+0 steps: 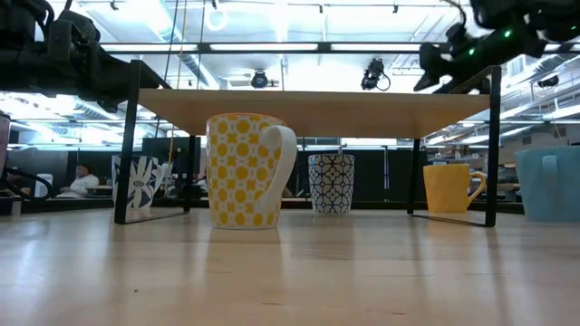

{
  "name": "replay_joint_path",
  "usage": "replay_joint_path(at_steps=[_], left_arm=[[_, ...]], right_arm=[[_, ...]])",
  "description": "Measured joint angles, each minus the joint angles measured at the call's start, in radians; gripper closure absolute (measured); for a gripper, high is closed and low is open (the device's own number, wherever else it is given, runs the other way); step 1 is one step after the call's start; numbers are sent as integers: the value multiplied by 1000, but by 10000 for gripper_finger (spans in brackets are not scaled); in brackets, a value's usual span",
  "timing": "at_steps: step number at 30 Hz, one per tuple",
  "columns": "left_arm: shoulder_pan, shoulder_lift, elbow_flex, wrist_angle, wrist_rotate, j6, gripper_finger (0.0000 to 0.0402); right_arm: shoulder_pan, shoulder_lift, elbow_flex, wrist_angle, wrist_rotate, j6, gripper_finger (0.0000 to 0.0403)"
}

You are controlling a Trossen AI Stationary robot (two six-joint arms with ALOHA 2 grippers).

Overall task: Place coffee mugs
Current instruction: Put the yellow mug on the shelf

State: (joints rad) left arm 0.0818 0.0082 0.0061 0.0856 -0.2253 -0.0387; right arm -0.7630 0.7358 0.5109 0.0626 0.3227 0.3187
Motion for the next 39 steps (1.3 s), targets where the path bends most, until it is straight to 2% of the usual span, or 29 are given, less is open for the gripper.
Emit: replay_joint_path(at_steps=[5,10,16,31,39], left_arm=[[0,0,0,0,0,0,253],[0,0,0,0,0,0,253],[0,0,0,0,0,0,253],[0,0,0,-1,0,0,253],[0,0,0,0,0,0,253]], right_arm=[[-120,92,103,-151,-110,-7,182],[-208,212,266,-384,-134,-92,182],[-259,377,436,-620,-202,-109,183],[-289,676,693,-1011,-186,-284,183],[-291,811,721,-1064,-110,-407,183]])
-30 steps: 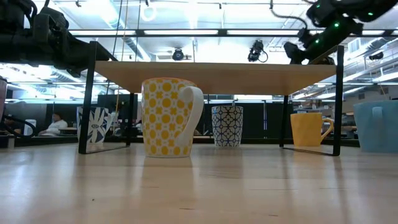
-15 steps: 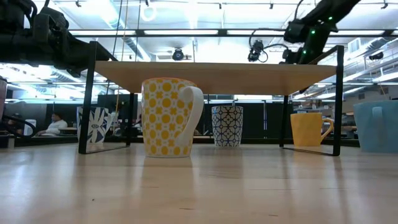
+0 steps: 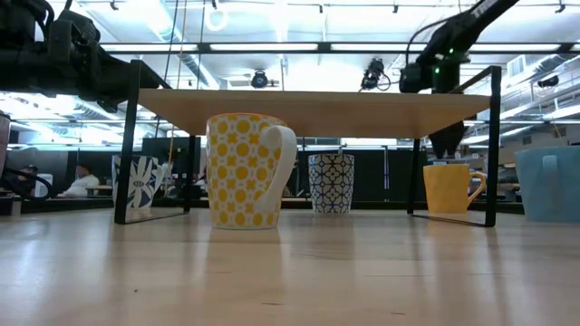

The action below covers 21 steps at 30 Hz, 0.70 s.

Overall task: Place coffee mugs
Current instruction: Put the yellow mug on the shelf

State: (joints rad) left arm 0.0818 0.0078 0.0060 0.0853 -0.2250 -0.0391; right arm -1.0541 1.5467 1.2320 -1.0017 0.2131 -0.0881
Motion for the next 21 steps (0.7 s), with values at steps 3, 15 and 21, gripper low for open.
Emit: replay_joint_path(at_steps=[3,15,21], left_arm=[[0,0,0,0,0,0,253],[0,0,0,0,0,0,253],[0,0,0,0,0,0,253]], right_arm=[[-1,45,0,-13,-4,-22,183],[-11,144,0,-23,-6,-53,195],[-21,150,0,-29,-9,-93,248]])
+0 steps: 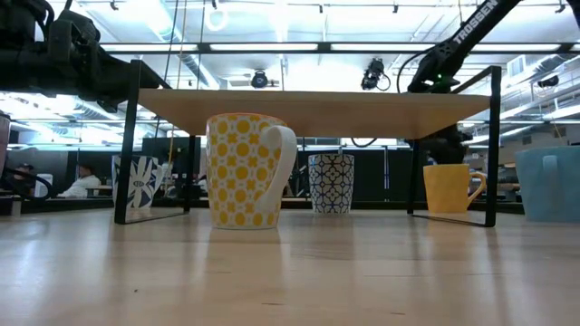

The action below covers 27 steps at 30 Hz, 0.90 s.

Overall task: Place coffee mugs
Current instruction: Put the yellow mug on the shelf

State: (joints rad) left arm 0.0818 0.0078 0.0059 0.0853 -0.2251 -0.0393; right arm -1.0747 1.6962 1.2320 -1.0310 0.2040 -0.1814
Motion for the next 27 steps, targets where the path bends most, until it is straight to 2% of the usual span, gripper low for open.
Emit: replay_joint_path(at_steps=[10,18,27], left_arm=[[0,0,0,0,0,0,253],[0,0,0,0,0,0,253],[0,0,0,0,0,0,253]], right_arm=[[-2,-7,3,-15,-47,-6,366],[-6,-1,32,-45,-54,-6,368],[-5,3,297,-192,-44,-5,375]])
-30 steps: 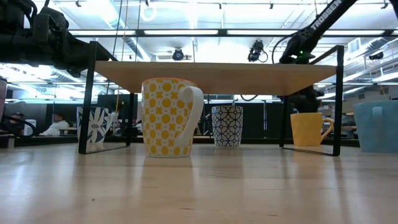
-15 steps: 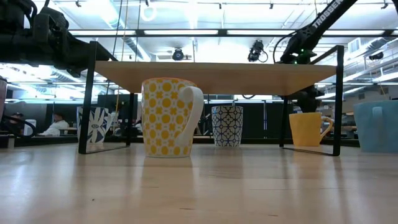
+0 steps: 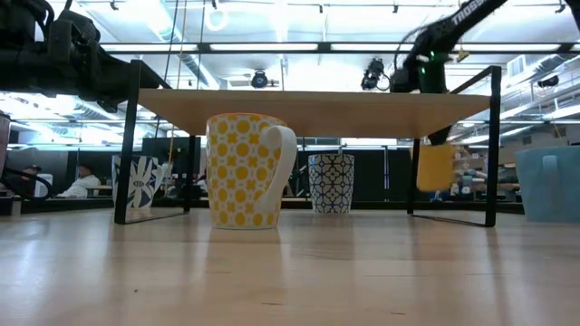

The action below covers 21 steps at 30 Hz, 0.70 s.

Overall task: Place coffee mugs
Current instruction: Put the yellow mug on the shelf

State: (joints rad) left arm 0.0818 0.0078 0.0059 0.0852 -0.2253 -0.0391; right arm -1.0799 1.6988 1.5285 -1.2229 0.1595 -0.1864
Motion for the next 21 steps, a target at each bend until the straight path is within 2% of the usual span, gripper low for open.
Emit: replay_joint_path(at_steps=[10,15,21], left_arm=[[0,0,0,0,0,0,253],[0,0,0,0,0,0,253],[0,0,0,0,0,0,253]], right_arm=[[81,-3,356,-225,-28,-60,375],[156,-3,462,-303,-86,-83,375],[274,-3,523,-343,-158,-122,375]])
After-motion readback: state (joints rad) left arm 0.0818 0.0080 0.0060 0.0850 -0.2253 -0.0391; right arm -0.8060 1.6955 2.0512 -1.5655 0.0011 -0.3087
